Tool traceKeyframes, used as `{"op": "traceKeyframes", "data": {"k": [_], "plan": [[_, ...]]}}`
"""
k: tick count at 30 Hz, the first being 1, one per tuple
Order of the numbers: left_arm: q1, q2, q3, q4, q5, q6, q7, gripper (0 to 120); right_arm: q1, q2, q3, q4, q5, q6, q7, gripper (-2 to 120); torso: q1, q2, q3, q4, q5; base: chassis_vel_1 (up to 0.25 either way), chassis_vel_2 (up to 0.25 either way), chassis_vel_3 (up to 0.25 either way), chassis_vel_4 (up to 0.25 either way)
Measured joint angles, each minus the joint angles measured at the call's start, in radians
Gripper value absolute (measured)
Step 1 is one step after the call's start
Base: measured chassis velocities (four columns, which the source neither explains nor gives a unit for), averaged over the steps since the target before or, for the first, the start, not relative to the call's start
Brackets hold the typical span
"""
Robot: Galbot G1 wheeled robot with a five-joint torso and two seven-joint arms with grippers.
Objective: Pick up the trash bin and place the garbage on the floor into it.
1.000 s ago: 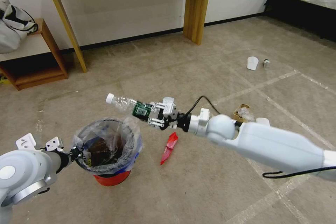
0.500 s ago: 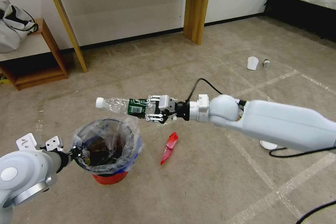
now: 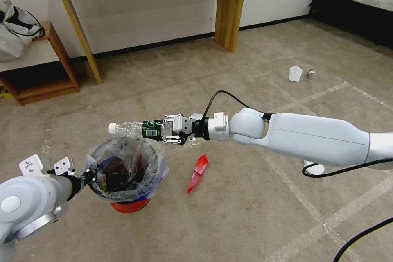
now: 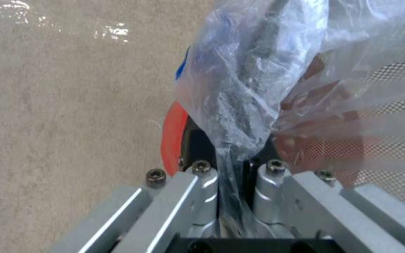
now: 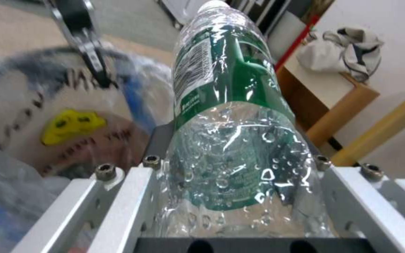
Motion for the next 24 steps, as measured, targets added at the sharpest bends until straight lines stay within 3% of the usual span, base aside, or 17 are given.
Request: {"op": "traceKeyframes", "data": {"k": [24], "plan": [[-0.011,0.000,0.003,0.010,0.004,0.003,0.004,4,-0.010,0.038,-0.078,0.002,-0.078,-0.056,0.076,35,0.000,0.000,0.000,0.0000,0.0000,0.000,0.000,0.000,0.000]]}}
